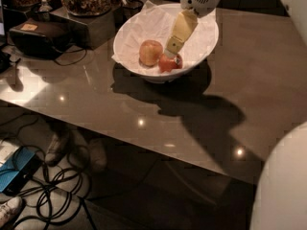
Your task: Pick apple from white bowl
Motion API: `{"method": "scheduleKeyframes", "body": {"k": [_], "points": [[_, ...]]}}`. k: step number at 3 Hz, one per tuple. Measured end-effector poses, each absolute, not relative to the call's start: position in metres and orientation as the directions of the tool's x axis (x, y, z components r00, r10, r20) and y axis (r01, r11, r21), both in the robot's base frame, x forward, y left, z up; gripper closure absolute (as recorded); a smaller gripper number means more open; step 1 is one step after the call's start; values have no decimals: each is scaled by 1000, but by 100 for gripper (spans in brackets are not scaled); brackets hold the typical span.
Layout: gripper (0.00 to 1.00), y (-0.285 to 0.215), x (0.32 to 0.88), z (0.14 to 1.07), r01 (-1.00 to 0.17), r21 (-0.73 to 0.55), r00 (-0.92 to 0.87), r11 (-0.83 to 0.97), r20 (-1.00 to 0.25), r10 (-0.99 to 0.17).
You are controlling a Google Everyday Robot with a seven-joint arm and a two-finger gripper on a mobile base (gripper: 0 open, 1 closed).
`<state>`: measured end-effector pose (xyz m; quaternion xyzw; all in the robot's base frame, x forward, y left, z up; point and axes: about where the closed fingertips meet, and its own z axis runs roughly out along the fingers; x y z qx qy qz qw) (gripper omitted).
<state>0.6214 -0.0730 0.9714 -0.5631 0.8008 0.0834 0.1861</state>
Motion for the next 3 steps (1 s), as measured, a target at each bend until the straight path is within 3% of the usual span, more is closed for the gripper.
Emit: {"method": "scheduleKeyframes", "body": {"k": [3], "points": [[16, -66, 641, 930, -918, 7, -376, 396, -334, -864]]}}
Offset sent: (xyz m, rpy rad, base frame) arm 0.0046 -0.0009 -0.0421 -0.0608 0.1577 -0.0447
